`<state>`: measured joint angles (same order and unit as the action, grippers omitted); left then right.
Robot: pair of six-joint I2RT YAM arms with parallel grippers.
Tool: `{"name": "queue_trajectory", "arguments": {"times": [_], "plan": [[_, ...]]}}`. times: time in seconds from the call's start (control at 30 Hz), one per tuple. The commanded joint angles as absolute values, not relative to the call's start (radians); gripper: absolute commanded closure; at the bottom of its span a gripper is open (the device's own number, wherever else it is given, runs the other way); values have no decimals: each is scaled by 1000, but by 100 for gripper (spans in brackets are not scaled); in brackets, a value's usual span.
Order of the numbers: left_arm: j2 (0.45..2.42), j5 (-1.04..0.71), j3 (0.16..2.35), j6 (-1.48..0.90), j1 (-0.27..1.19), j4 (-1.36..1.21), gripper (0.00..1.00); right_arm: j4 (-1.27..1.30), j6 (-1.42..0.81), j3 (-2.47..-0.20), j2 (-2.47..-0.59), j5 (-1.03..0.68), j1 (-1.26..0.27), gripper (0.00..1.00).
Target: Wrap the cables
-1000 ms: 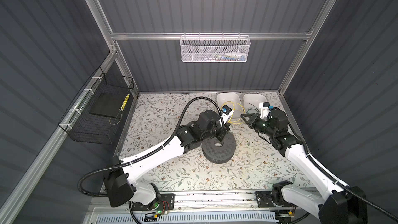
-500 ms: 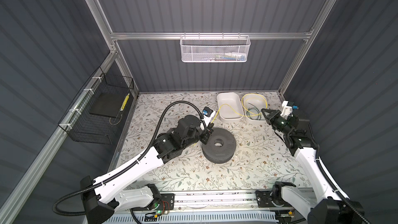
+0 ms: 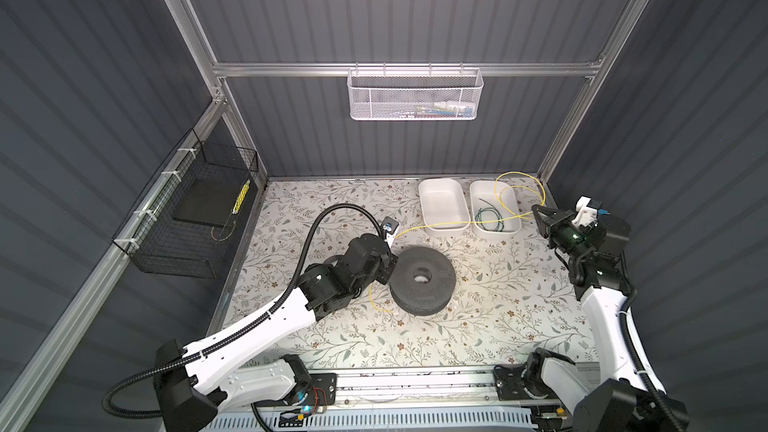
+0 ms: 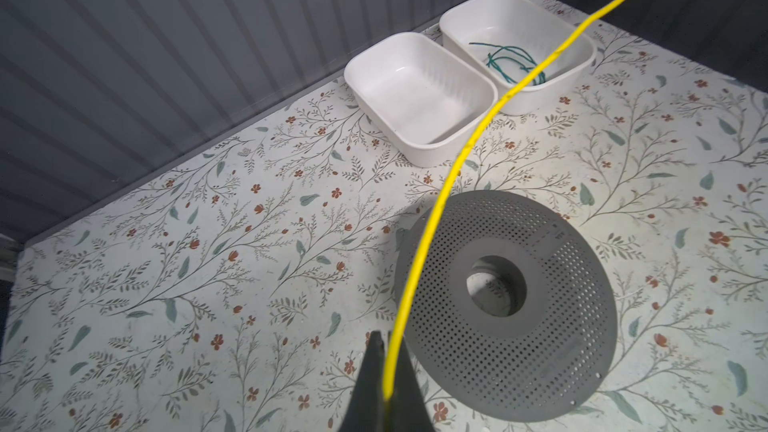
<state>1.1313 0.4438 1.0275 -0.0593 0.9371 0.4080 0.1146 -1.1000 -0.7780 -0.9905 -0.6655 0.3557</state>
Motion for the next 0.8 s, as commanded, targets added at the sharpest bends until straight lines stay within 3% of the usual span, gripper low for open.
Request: {"name": "queue_trajectory", "arguments": {"times": [0.0, 0.27, 0.5, 0.73, 0.77], "plan": [[1175, 622, 1041, -31, 925, 539, 100, 212, -1169, -827, -1003, -635, 422, 100], [1226, 754, 1028, -42, 920, 553, 100, 285, -1242, -822, -1022, -657, 445, 100], [1164, 658, 1033, -15, 916, 501, 100, 262, -1204, -802, -998, -677, 379, 100], [1145, 539, 1274, 88, 917, 630, 34, 159, -1089, -826, -966, -629, 201, 100], [1141, 515, 1323, 102, 917, 666, 30, 148, -1080, -832, -968, -624, 186, 100]]}}
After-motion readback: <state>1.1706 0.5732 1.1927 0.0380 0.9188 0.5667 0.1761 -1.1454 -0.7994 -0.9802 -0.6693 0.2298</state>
